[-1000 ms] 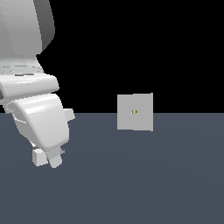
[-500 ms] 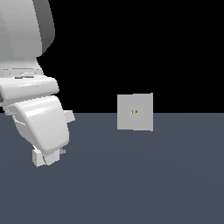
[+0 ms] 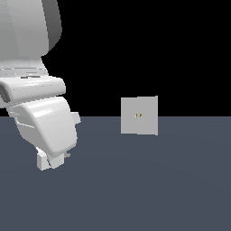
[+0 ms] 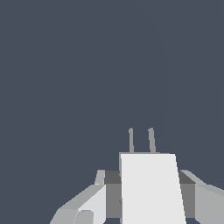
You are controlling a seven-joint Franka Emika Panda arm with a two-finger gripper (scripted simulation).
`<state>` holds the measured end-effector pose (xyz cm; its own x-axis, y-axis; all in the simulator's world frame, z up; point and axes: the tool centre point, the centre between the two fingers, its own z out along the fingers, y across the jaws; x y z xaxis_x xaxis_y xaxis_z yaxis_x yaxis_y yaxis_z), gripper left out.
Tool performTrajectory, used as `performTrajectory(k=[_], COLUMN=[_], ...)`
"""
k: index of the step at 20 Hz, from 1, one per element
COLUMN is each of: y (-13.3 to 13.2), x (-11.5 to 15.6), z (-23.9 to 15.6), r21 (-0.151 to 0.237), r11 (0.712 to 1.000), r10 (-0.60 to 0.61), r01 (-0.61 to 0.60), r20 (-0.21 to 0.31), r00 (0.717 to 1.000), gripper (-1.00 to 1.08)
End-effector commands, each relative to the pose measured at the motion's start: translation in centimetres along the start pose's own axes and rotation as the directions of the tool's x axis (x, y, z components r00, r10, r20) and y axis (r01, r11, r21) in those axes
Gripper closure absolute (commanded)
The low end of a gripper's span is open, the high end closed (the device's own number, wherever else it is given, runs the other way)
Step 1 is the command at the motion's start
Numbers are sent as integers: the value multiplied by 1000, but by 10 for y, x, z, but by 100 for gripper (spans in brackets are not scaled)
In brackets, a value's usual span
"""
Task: Plug the charger into the wall socket.
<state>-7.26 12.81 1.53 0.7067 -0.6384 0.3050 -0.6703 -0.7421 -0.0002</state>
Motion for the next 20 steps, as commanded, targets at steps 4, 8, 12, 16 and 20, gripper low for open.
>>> performTrajectory(k=[4,8,12,16,20], y=[15,31,49,66,80], x=[13,27,46,66,85], z=[-6,-11,-18,-24,-29], r21=[14,30,47,64,80], r11=[999,996,988,978,965], r10=[-42,-90,-145,-201,-250], r01=[42,90,145,201,250], r20=[-1,-2,-6,-11,-15], r00=[999,996,989,980,968], gripper=[108,108,108,108,108])
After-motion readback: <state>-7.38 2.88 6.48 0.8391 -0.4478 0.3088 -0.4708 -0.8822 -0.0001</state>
